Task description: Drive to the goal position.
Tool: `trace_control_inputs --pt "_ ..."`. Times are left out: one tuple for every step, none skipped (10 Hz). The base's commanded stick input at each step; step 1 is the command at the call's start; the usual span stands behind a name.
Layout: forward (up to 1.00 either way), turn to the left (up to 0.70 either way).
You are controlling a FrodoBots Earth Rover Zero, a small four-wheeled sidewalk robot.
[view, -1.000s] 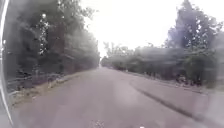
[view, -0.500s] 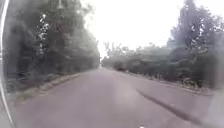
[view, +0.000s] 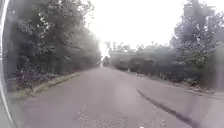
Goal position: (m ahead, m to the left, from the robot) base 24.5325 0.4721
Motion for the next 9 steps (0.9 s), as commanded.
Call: trace_control_inputs --pt "0.70 0.01" --pt "0.70 0.01" --pt "0.70 0.01" --pt "0.70 0.01" --pt "0.70 0.01" --pt "0.70 0.01" --pt "0.70 0.01" --pt "0.70 0.01" --pt "0.70 0.01"
